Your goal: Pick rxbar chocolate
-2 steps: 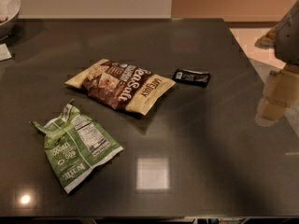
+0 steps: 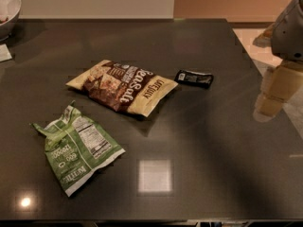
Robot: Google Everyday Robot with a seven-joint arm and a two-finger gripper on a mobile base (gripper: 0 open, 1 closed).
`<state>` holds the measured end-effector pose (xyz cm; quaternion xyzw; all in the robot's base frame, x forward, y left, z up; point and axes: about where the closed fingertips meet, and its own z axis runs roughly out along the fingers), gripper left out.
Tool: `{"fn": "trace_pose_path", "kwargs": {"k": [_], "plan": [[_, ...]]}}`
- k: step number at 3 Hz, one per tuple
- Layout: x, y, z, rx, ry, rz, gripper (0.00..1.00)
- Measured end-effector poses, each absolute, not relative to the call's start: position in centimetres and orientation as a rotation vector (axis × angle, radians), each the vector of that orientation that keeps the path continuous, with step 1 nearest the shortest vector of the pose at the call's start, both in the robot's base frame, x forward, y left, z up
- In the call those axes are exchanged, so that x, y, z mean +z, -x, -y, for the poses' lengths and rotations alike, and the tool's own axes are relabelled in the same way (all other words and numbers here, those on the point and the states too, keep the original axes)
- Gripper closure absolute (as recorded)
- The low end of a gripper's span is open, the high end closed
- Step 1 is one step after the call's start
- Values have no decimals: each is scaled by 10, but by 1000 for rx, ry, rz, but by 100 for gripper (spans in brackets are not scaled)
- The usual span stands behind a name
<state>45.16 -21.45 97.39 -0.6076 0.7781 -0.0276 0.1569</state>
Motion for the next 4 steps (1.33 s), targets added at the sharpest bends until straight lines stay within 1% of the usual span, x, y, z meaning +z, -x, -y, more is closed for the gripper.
{"fn": "trace_pose_path", "kwargs": {"k": [1,4], "plan": [[964,-476,210,-33,1756,-2215,0],[910,-583,200,90,1719,-2236,0]]}}
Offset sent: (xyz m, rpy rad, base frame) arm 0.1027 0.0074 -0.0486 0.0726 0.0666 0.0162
